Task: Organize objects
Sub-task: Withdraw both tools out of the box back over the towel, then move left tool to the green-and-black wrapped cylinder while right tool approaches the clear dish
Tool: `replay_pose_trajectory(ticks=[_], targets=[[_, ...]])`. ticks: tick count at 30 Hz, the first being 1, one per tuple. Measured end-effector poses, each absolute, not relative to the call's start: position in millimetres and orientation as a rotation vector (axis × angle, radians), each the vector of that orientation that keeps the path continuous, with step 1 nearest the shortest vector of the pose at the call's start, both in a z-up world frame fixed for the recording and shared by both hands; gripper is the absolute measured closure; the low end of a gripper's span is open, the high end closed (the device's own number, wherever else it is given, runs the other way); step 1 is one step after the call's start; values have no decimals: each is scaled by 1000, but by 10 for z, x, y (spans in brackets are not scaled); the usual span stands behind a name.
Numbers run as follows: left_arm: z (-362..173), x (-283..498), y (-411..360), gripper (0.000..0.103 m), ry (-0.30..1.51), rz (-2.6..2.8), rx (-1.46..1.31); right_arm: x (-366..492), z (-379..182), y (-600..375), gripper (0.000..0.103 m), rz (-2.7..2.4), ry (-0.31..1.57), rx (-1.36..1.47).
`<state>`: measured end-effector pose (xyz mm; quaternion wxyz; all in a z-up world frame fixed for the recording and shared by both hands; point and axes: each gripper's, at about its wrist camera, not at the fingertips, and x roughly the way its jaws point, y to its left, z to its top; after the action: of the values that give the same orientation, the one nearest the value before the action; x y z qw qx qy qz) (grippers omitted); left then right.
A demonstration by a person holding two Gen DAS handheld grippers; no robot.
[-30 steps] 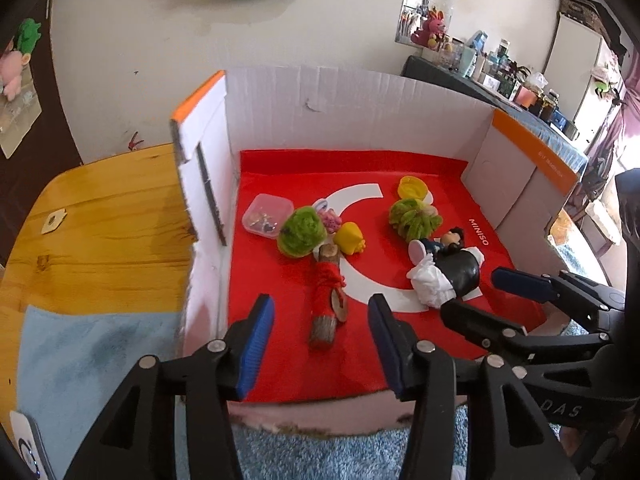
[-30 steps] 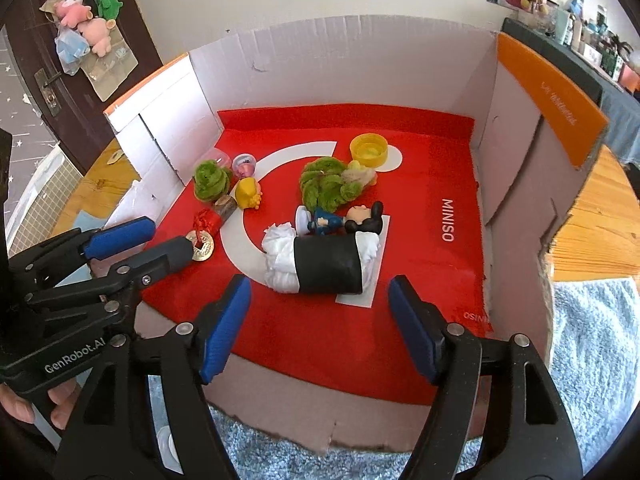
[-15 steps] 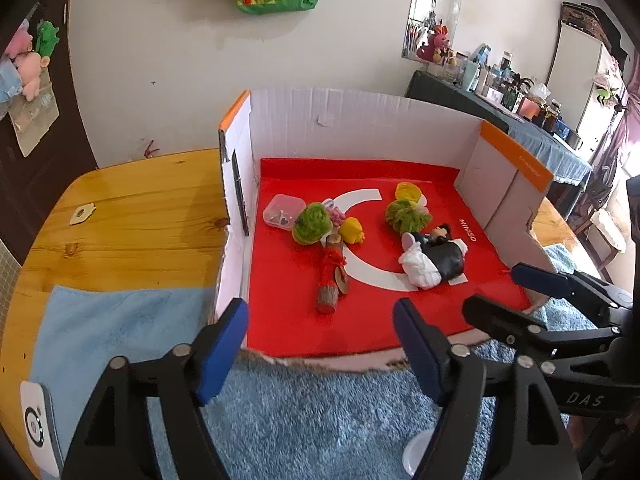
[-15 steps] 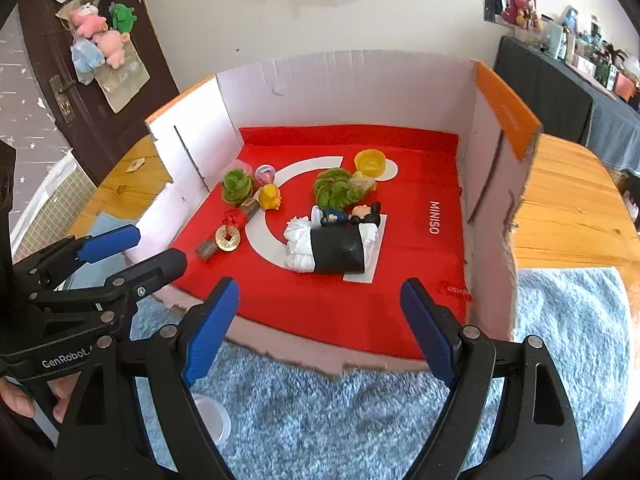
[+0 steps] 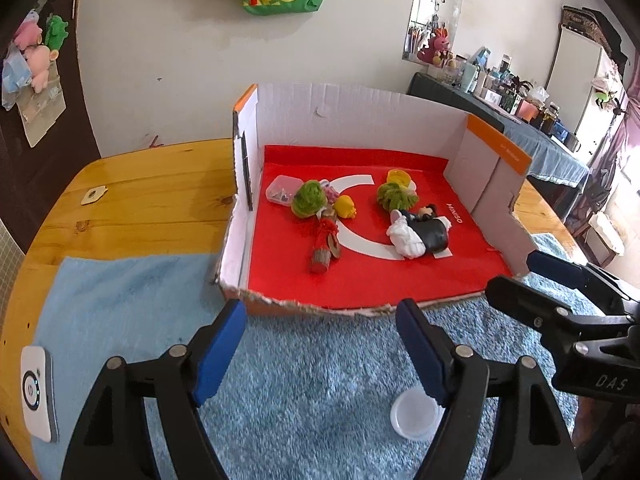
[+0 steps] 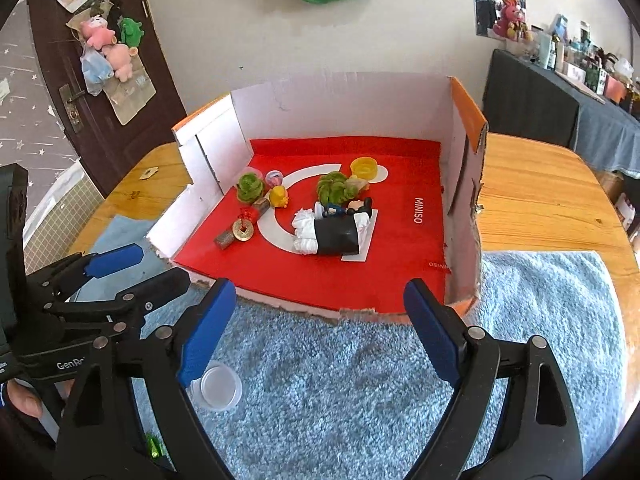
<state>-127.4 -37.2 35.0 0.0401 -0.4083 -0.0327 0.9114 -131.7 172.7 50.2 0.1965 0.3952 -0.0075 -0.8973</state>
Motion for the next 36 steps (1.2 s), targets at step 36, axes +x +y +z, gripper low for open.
replay_pose_trajectory(ticks=[36], targets=[[109, 181, -64, 22, -4, 2648, -1265, -715, 31, 1319, 16, -2292, 158, 1168]])
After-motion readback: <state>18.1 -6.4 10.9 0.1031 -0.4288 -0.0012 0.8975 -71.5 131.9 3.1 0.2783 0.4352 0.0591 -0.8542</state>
